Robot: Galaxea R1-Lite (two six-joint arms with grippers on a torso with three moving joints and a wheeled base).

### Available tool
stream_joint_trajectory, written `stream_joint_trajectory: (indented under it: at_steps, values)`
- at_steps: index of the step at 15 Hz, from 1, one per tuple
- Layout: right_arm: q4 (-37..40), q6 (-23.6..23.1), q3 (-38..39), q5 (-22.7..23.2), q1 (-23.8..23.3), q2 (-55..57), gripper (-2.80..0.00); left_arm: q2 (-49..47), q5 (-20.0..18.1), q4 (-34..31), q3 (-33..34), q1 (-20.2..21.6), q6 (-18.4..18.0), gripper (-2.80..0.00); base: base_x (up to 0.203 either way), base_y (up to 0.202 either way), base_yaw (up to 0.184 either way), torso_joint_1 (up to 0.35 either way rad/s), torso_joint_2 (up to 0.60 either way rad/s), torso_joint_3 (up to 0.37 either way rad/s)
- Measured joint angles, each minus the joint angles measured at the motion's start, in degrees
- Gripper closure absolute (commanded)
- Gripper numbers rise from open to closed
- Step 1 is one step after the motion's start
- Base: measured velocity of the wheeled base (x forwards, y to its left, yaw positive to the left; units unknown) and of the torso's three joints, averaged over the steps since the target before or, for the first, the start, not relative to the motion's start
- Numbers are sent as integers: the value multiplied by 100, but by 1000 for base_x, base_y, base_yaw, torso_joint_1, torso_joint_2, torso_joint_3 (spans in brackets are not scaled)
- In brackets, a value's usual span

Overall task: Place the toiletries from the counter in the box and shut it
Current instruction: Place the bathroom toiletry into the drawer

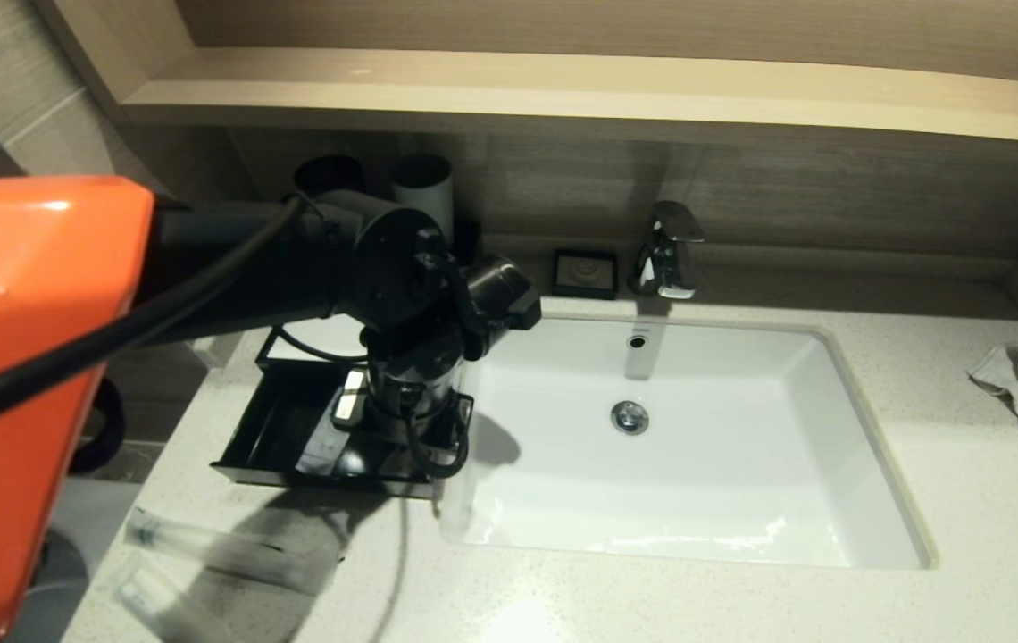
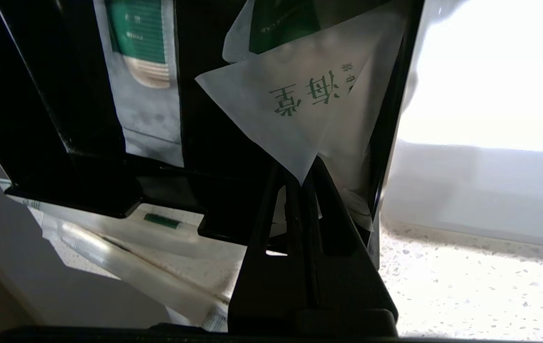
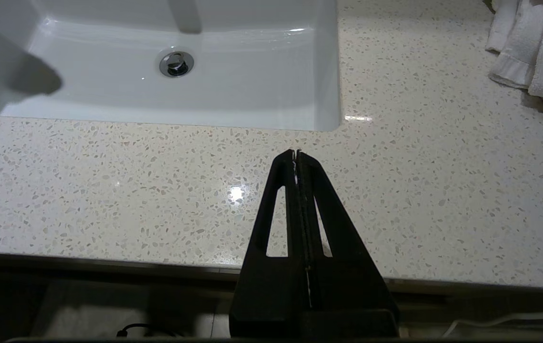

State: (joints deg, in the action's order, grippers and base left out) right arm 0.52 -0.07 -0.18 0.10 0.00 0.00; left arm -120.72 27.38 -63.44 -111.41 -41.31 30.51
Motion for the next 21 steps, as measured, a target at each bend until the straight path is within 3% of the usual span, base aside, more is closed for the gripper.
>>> stream_joint_trajectory:
  at_steps: [9, 21]
  values:
    - [-1, 2, 0, -2, 0, 0, 0, -28, 3, 322, -5, 110, -405, 0, 0, 0, 0, 0, 0, 0]
    - [-1, 0, 0, -3, 0, 0, 0, -85, 1, 593, -2, 157, -543, 0, 0, 0, 0, 0, 0, 0]
